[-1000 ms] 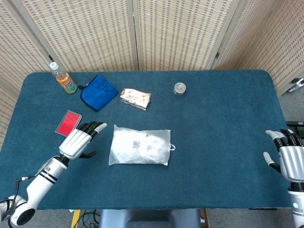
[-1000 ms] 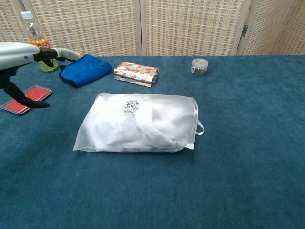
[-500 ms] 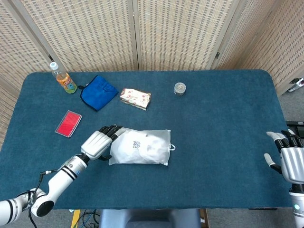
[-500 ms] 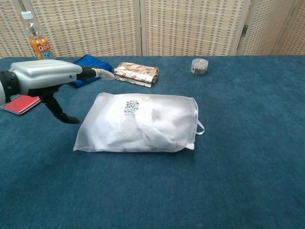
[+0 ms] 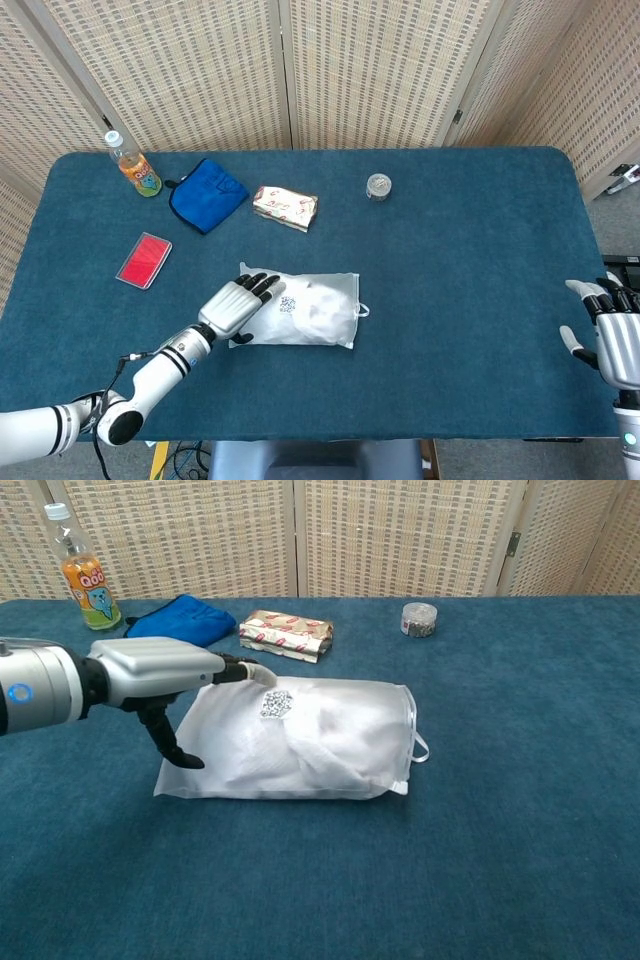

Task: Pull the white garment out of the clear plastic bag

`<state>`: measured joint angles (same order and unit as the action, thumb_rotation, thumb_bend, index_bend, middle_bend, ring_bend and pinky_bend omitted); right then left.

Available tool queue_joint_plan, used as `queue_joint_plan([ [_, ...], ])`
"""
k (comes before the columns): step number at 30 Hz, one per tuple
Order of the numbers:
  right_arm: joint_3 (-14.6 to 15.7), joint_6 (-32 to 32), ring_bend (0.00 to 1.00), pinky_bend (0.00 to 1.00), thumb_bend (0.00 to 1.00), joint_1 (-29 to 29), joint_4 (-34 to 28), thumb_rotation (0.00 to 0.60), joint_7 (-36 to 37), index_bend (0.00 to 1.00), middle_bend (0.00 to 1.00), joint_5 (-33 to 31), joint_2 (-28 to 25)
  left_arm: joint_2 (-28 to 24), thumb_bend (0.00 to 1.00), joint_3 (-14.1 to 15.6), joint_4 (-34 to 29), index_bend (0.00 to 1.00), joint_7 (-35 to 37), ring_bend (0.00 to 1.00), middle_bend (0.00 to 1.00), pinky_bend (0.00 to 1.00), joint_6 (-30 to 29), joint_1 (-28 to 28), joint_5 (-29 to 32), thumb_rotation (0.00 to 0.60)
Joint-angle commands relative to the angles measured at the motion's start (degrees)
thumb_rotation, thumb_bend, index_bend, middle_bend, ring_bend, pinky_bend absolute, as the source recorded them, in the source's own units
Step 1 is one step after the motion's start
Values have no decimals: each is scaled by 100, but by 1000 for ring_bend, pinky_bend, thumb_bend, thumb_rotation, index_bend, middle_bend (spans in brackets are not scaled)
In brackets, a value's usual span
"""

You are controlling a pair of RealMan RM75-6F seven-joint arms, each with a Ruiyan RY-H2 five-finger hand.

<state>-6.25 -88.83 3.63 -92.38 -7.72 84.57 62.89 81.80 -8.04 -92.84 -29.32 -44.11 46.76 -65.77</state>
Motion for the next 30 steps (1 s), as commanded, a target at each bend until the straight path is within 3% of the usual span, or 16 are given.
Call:
queue_joint_plan([
  [1,2,11,187,262,247,1,8,600,8,260,316,-6,3,178,226,46,87,0,-197,55,18,137,-24,120,255,600],
  [7,0,26,187,262,247,-6,23,600,35,260,317,-26,-7,497,225,63,282,4,-308,65,18,137,-193,223,652,600],
  [10,1,41,187,262,247,-8,31,600,60,260,317,-41,-7,613,226,109,424,98,-325,128,54,151,-251,244,710,600],
  [15,-1,43,187,262,247,-15,47,600,86,260,317,-52,-3,807,227,177,768,326,-10,368,313,309,-388,180,488,600],
  [18,1,52,187,262,246,-10,38,600,81,260,317,-45,-8,871,227,204,1001,421,431,471,443,442,-468,101,148,600],
  [21,1,67,187,262,247,1,20,600,66,260,317,-36,-13,891,227,242,1233,490,996,522,511,508,-600,4,-300,600],
  [30,55,267,187,262,274,146,-164,600,-33,260,317,129,-59,848,231,469,1945,556,2828,579,576,614,-1402,-208,-1824,600],
])
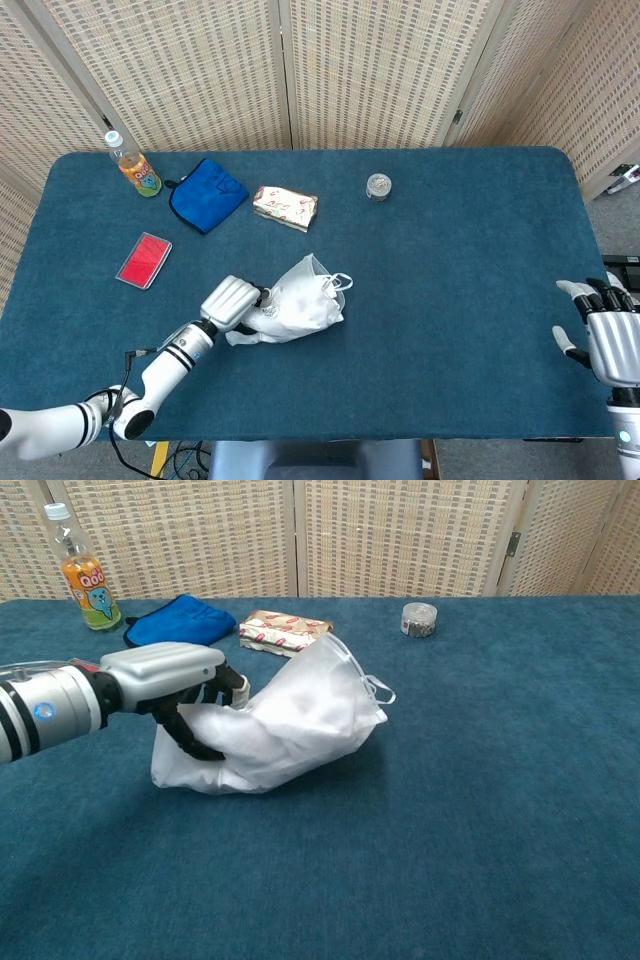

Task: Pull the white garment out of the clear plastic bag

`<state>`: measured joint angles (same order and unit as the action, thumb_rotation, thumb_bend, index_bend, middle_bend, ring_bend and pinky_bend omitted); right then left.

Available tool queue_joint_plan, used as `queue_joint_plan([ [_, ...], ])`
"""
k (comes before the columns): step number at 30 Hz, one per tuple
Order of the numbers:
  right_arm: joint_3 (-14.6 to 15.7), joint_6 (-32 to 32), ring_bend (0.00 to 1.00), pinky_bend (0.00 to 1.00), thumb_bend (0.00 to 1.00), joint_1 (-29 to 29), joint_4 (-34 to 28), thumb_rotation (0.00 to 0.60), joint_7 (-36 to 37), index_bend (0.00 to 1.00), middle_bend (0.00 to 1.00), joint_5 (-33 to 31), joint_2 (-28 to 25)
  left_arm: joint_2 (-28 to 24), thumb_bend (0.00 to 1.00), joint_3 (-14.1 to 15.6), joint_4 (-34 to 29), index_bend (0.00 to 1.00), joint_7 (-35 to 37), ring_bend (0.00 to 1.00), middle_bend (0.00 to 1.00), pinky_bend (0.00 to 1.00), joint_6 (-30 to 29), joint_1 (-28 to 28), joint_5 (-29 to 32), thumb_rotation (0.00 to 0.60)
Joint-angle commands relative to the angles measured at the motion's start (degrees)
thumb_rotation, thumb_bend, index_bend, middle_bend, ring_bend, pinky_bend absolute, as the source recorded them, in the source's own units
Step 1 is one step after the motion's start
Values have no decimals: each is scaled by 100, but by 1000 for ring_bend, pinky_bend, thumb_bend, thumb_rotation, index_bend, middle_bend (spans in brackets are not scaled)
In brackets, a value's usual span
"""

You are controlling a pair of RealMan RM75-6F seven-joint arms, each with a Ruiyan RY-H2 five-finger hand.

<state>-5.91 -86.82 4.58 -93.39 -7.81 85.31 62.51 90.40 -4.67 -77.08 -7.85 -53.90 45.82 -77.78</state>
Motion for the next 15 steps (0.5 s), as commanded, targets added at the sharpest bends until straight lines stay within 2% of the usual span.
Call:
queue_joint_plan([
  [1,32,123,187,262,286,98,-112,600,-34,264,317,108,-31,-18,232,153,436,557,871,581,577,616,-543,-121,-776,600],
  [7,80,457,187,262,311,422,-346,600,-147,297,317,471,-29,-100,234,182,562,550,1506,580,577,617,-1103,-128,-1353,600],
  [15,114,938,187,262,311,966,-442,600,-248,342,317,1014,187,-303,234,117,254,544,1919,580,577,617,-1335,-86,-1565,600],
])
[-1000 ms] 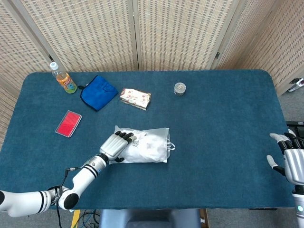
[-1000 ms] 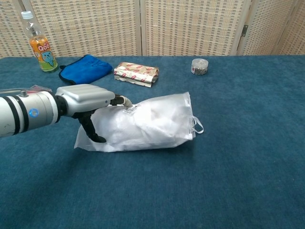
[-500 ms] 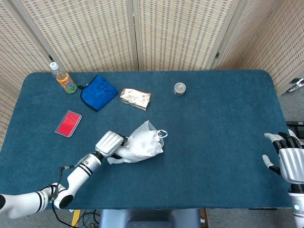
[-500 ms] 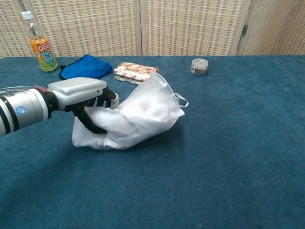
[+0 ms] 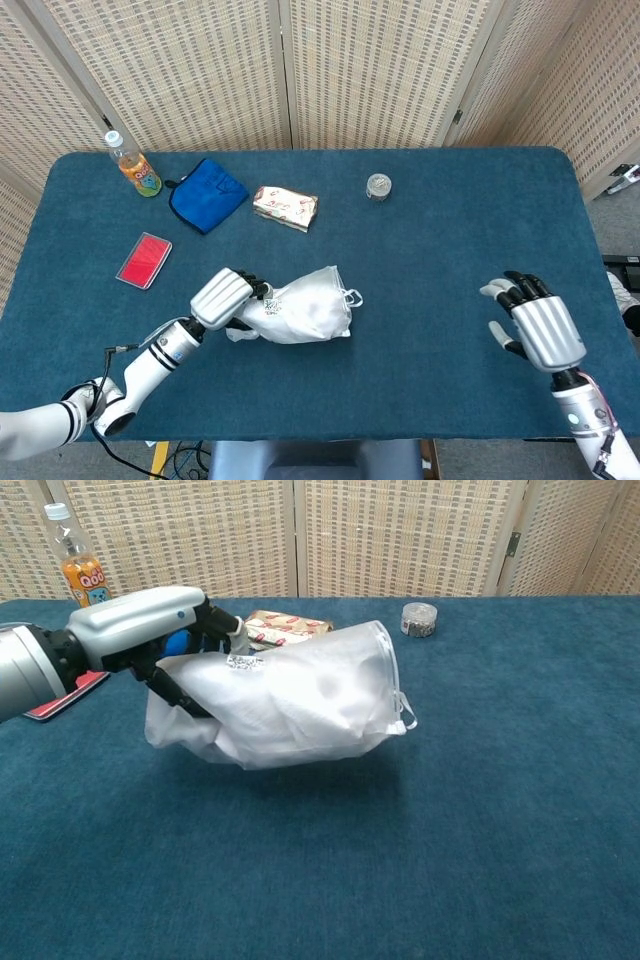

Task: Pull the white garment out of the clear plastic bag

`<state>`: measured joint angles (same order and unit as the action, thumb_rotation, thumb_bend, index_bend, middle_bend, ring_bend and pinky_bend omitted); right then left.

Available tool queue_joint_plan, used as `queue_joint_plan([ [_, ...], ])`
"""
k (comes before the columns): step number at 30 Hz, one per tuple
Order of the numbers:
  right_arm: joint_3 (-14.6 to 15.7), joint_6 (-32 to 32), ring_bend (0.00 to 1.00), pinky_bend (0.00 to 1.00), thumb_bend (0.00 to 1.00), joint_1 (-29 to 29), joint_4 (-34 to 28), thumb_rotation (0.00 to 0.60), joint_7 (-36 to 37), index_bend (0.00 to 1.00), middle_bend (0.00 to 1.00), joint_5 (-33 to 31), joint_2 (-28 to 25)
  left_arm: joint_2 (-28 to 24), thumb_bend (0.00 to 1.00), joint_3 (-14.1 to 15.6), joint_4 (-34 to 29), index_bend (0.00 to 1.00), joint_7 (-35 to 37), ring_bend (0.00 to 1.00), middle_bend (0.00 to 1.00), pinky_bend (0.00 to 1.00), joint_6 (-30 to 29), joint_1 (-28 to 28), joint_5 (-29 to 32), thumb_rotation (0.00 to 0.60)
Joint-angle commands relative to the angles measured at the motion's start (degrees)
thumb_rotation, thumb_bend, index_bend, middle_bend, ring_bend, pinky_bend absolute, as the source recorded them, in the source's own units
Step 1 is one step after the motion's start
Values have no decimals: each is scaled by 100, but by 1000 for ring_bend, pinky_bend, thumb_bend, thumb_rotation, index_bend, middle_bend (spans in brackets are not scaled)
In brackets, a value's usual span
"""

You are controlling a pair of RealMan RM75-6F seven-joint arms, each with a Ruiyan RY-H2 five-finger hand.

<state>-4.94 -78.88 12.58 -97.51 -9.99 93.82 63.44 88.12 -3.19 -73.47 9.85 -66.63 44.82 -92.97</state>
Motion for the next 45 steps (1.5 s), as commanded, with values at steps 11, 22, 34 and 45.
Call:
queue_joint_plan([
  [11,-35,297,114,261,295,694,46,600,-209,369,211,728,664,-499,234,-253,-823,535,402,578,577,617,-30,110,34,600],
  [22,-280,292,88,252,295,1022,118,600,-296,381,191,640,1195,-760,234,-444,-1427,528,143,575,577,618,27,110,245,600],
  [34,-414,374,89,252,294,1317,354,600,-301,388,191,432,1650,-959,234,-566,-1902,527,-31,574,577,618,75,63,434,600],
  [45,-469,463,88,252,295,1531,437,600,-257,388,191,265,1859,-1013,234,-628,-2172,526,-231,573,577,618,83,51,466,600],
])
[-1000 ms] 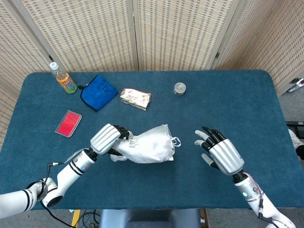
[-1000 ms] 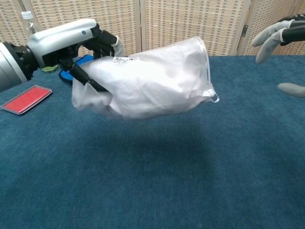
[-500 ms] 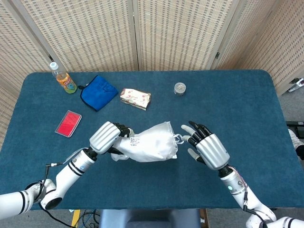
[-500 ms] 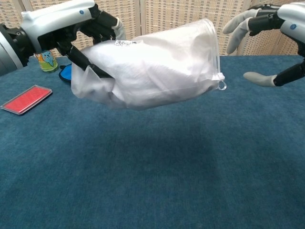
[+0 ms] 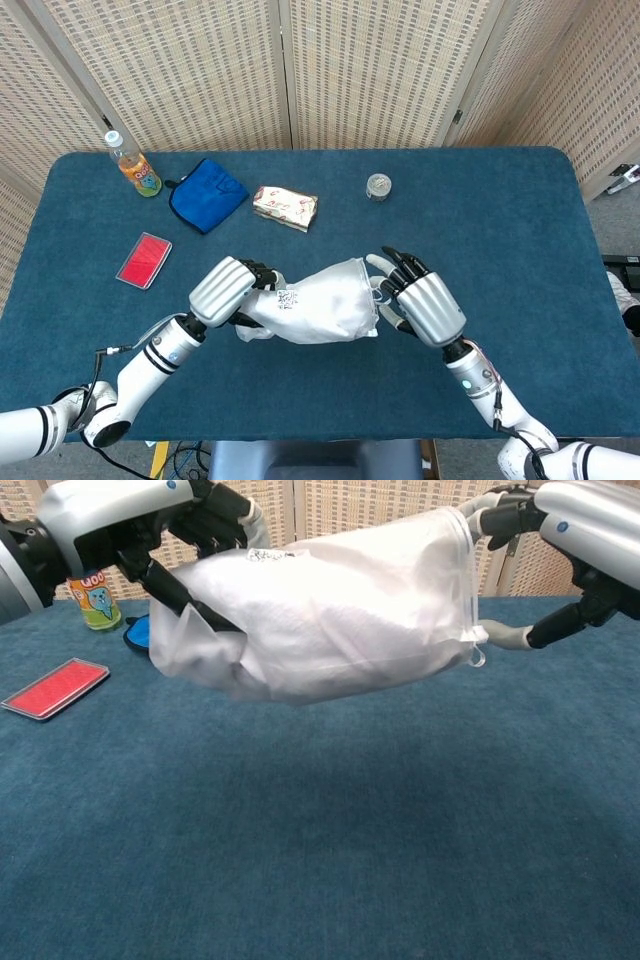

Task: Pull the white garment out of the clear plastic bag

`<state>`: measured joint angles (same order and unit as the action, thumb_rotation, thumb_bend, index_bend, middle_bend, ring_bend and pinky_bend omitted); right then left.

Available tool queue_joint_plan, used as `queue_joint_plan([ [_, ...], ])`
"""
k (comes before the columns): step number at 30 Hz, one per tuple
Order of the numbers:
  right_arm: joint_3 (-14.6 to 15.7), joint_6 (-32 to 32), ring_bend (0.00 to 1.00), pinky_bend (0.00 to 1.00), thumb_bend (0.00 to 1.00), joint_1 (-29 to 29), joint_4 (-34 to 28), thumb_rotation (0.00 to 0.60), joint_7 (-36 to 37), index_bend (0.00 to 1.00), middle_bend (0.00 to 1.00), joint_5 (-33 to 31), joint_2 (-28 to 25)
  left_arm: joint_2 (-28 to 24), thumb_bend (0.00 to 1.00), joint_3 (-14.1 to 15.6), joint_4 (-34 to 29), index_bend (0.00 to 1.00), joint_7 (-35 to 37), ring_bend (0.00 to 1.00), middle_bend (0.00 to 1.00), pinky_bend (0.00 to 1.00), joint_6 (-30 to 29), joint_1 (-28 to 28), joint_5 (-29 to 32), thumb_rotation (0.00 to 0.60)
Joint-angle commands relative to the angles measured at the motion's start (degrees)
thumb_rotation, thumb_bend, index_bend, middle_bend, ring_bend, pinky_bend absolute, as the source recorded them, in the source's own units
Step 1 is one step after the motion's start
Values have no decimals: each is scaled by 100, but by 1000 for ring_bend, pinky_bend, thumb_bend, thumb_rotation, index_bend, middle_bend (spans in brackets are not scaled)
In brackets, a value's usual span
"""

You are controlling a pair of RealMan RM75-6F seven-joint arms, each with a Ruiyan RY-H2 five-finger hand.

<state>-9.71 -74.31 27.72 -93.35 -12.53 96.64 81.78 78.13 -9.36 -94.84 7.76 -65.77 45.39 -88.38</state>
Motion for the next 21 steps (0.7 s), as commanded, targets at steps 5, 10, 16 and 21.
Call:
queue_joint_plan([
  [5,27,11,88,252,294,67,89,600,59,388,191,-84,118,-48,234,-31,-131,526,-80,572,577,618,26,-6,29,600],
  [10,-25,-11,89,252,295,156,144,600,87,387,191,-130,254,-53,234,-51,-211,525,-142,572,577,618,43,0,35,600],
  [16,-76,-69,88,252,295,230,239,600,57,388,194,-199,453,-55,234,-80,-296,524,-223,571,577,618,52,6,50,600],
  [21,-105,-44,88,252,296,304,343,600,50,388,200,-281,596,-73,233,-100,-357,522,-263,571,577,621,75,10,75,600],
])
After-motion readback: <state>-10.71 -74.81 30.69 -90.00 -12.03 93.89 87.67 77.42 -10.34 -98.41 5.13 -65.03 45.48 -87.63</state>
